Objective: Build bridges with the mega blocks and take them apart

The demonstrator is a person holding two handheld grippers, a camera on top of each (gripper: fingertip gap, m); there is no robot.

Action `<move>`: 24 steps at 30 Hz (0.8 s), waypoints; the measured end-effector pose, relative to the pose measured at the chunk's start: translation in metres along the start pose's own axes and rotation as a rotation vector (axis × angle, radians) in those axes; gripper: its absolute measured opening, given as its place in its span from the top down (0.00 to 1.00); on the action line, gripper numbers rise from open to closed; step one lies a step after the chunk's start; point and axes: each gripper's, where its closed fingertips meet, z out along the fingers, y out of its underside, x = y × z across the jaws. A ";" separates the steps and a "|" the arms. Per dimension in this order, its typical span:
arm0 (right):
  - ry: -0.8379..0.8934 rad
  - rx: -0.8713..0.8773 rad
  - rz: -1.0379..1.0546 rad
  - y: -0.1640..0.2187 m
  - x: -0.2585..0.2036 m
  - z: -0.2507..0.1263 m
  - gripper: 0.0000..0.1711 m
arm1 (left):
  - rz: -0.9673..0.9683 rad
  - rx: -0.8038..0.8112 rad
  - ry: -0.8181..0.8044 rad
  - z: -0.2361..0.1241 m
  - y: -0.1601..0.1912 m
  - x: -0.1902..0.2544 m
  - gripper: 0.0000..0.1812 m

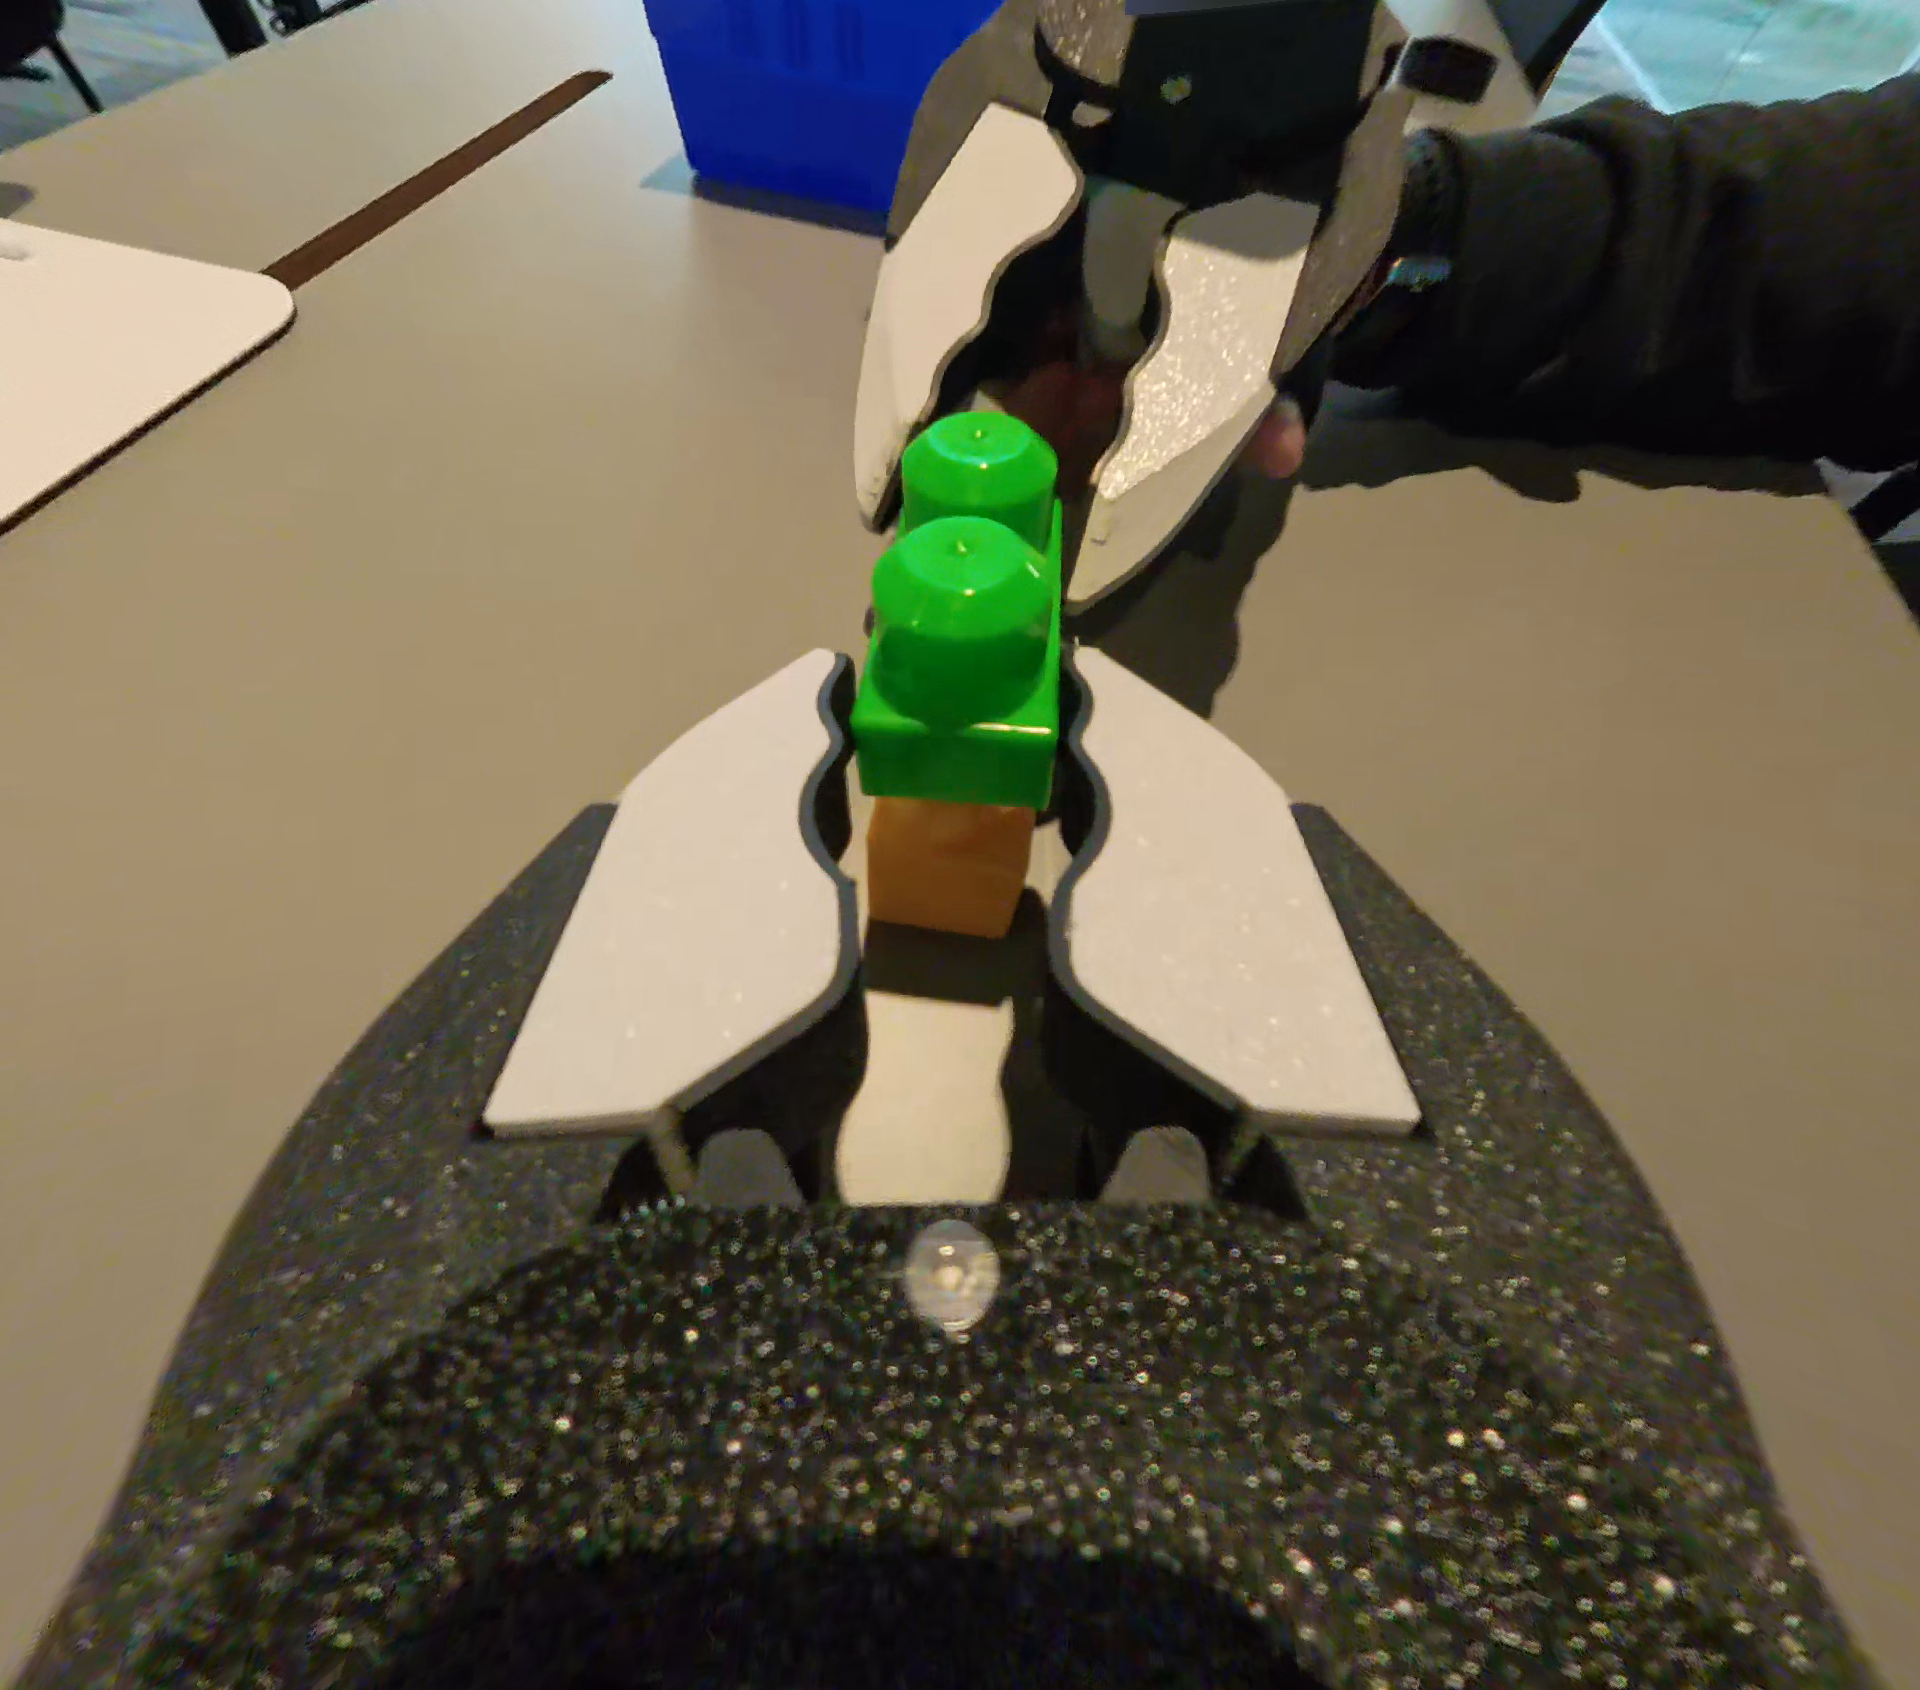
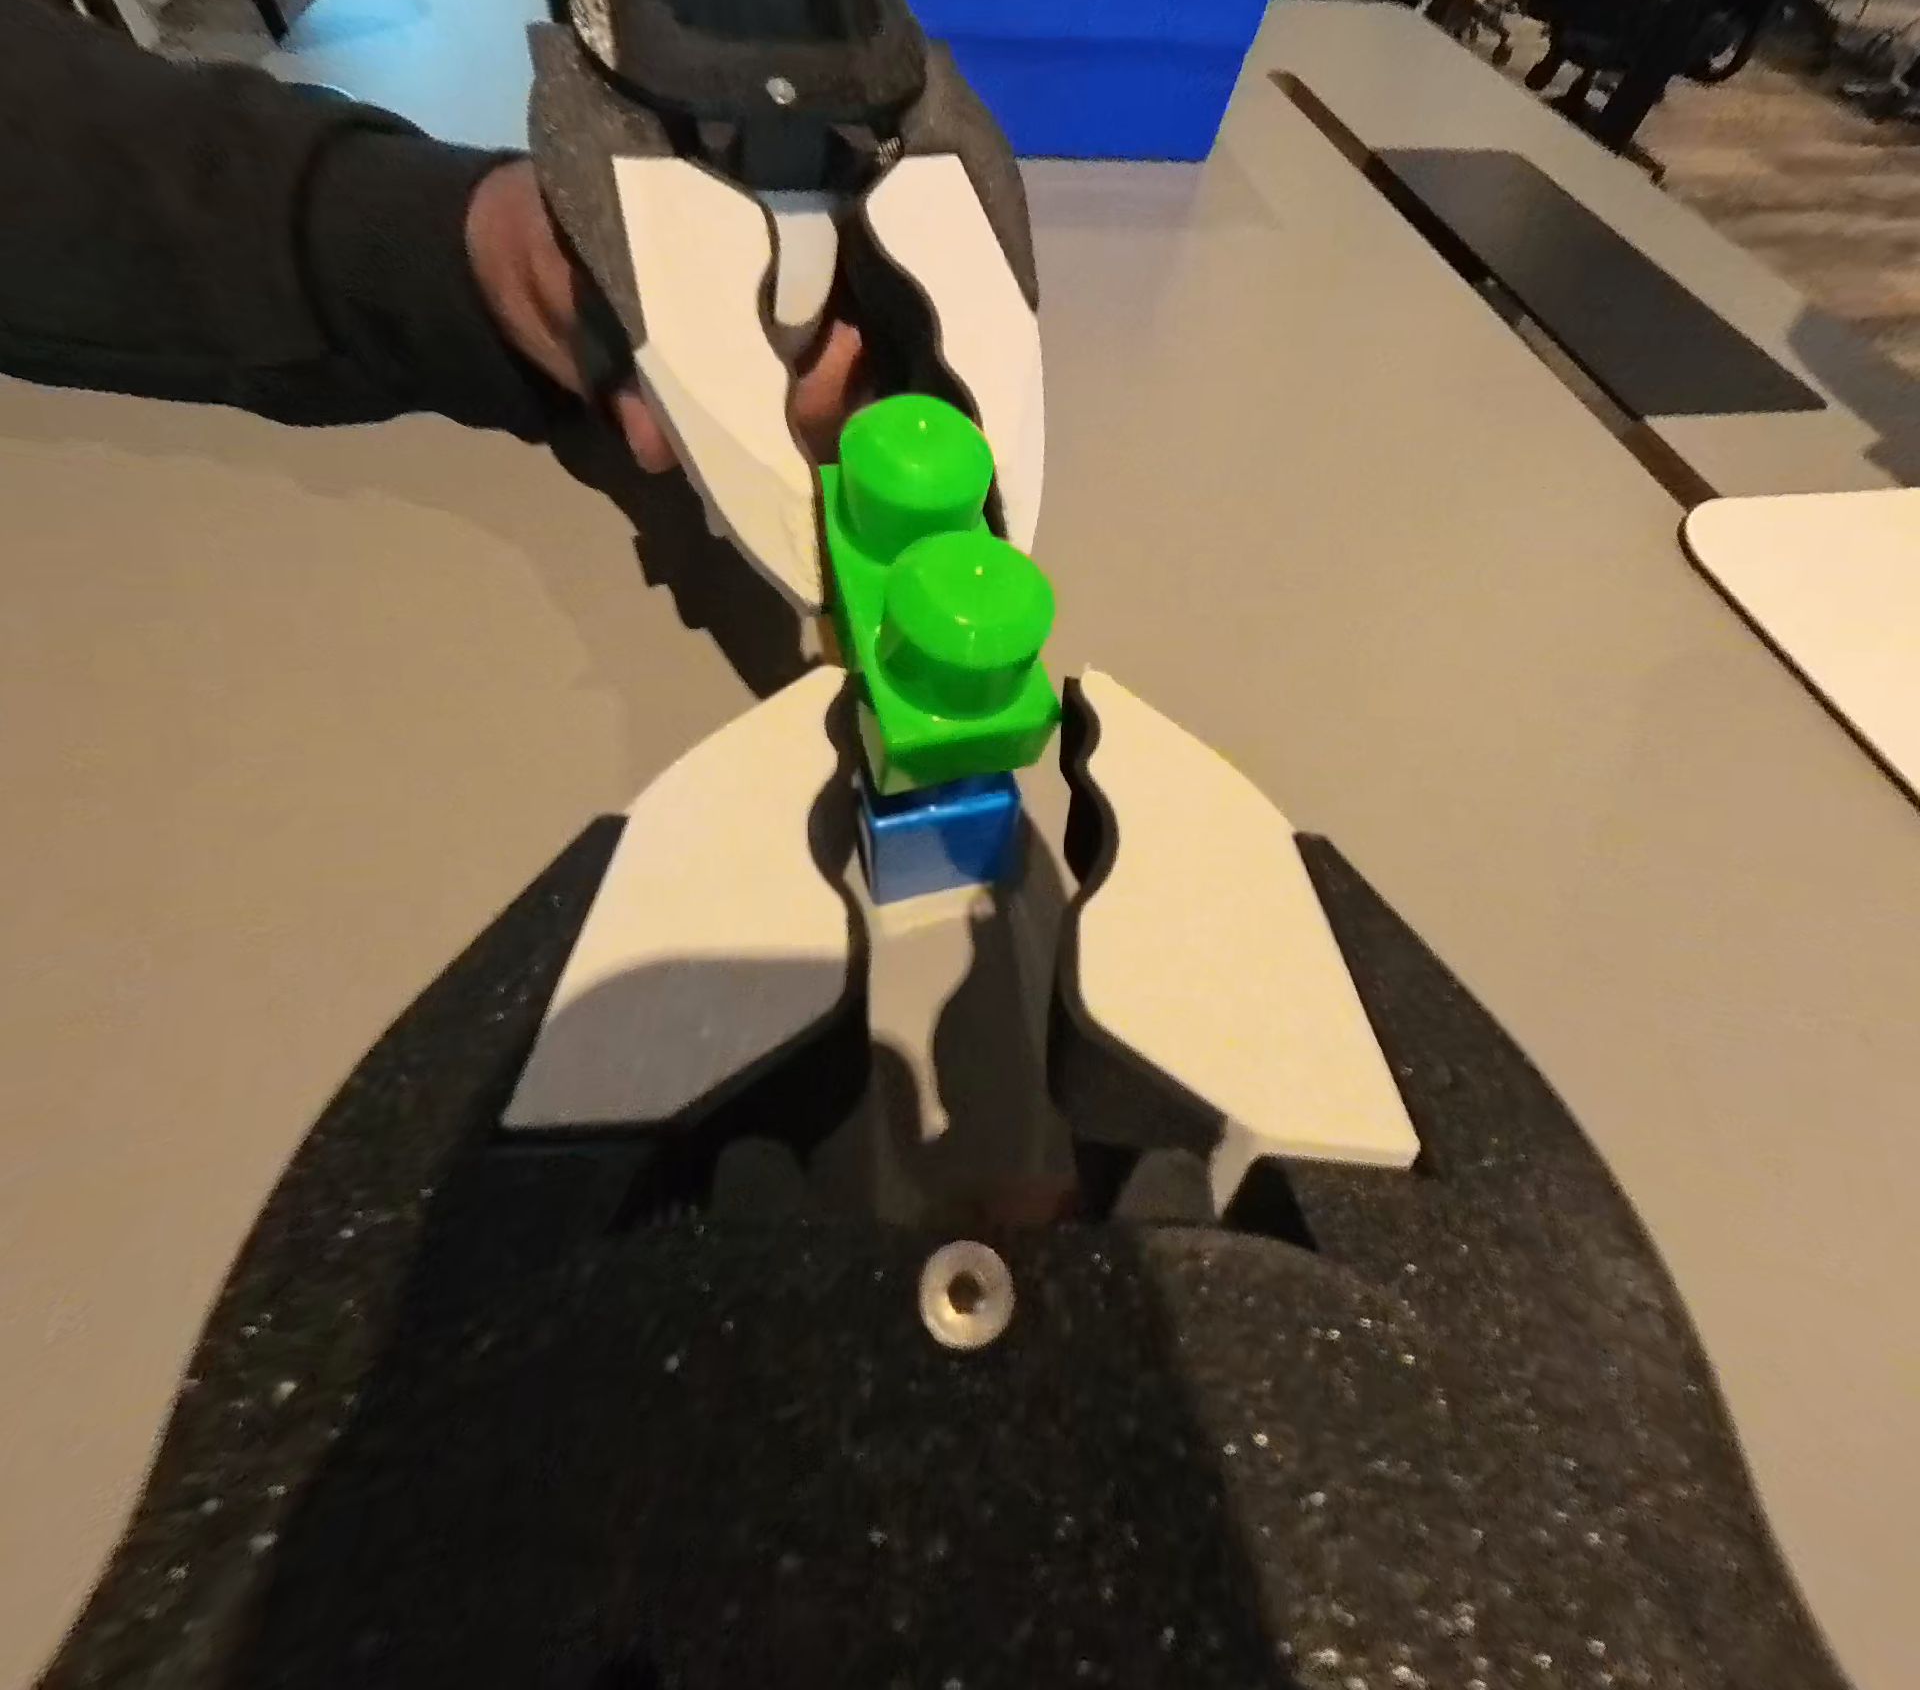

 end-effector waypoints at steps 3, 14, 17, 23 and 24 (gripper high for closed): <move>-0.002 -0.026 0.016 0.007 0.001 0.003 0.78 | 0.007 -0.061 -0.021 0.003 0.008 -0.002 0.80; -0.029 -0.023 0.082 0.008 0.001 0.005 0.78 | -0.088 -0.118 0.026 0.002 0.017 -0.001 0.80; -0.038 -0.027 0.103 0.009 0.001 0.006 0.78 | -0.083 -0.147 0.020 0.002 0.019 -0.001 0.80; -0.071 -0.083 0.170 0.015 -0.001 0.007 0.78 | -0.039 -0.217 0.006 0.003 0.024 -0.001 0.80; -0.073 -0.095 0.178 0.016 -0.002 0.007 0.78 | -0.031 -0.229 0.001 0.003 0.024 -0.001 0.80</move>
